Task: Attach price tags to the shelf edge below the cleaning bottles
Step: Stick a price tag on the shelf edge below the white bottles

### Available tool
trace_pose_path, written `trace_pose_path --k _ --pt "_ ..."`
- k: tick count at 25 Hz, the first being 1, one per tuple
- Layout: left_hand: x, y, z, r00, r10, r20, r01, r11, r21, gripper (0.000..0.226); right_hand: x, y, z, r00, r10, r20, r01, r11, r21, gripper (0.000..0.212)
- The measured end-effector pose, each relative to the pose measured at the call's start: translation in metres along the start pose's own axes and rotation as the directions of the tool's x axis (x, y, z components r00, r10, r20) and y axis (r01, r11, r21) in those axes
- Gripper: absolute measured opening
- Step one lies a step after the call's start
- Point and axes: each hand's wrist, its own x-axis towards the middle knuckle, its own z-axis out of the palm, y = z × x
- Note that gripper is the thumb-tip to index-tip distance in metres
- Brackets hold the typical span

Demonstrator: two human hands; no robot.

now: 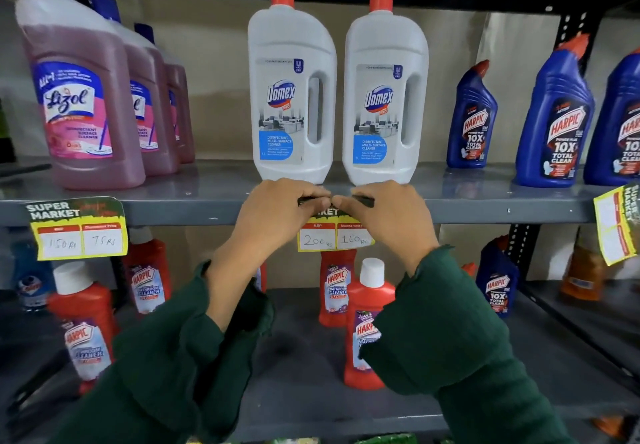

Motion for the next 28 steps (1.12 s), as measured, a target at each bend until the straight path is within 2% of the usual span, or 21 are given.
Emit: trace_pose_path --k 3,5,8,15,18,19,21,23,25,26,28 --pt "0.001 -0.005 -0.007 1.000 -0.007 0.026 0.008 1.000 -0.019 0.023 0.001 0.005 -0.003 1.000 -0.004 -0.023 0.005 1.000 0.007 0.050" --pt "0.005 -0.008 -0.016 0.996 -0.007 0.092 0.012 0.999 -0.052 0.023 0.000 0.005 -0.006 1.000 -0.008 0.015 0.008 1.000 0.020 0.041" --pt "0.010 -0.010 -0.026 0.979 0.045 0.196 -0.047 0.999 0.003 0.025 0.000 0.007 -0.014 0.999 -0.015 0.051 0.010 0.996 0.088 0.029" --pt "0.008 -0.014 -0.028 0.973 0.098 0.210 -0.099 0.995 -0.007 0.030 0.001 0.014 -0.017 0.992 -0.093 0.088 0.087 0.994 0.071 0.026" --pt "0.005 -0.013 -0.028 0.964 0.081 0.252 -0.081 0.997 -0.010 0.035 0.002 0.017 -0.017 0.986 -0.117 0.118 0.112 0.993 0.044 0.026" --pt "0.004 -0.013 -0.028 0.963 0.067 0.261 -0.052 0.997 -0.062 0.038 0.000 0.017 -0.016 0.984 -0.126 0.127 0.121 0.992 0.045 0.026" --pt "0.002 -0.007 -0.027 0.984 -0.030 0.177 0.078 0.959 -0.271 0.046 -0.005 0.020 -0.019 0.985 -0.132 0.109 0.115 0.981 0.157 0.025" --pt "0.002 0.006 -0.018 0.980 -0.192 -0.052 0.150 0.885 -0.442 0.039 -0.013 0.027 -0.029 0.994 -0.095 0.050 0.065 0.908 0.414 0.022" --pt "0.002 0.031 0.002 0.905 -0.234 -0.354 0.075 0.909 -0.409 0.027 -0.020 0.042 -0.047 0.999 -0.048 -0.012 0.046 0.810 0.584 0.021" --pt "0.005 0.050 0.018 0.870 -0.185 -0.457 0.012 0.934 -0.356 0.025 -0.022 0.057 -0.058 0.998 -0.040 -0.044 0.058 0.812 0.581 0.022" --pt "0.017 0.093 0.053 0.849 -0.003 -0.529 -0.119 0.973 -0.197 0.030 -0.022 0.094 -0.080 0.990 -0.069 -0.124 0.115 0.905 0.411 0.023"
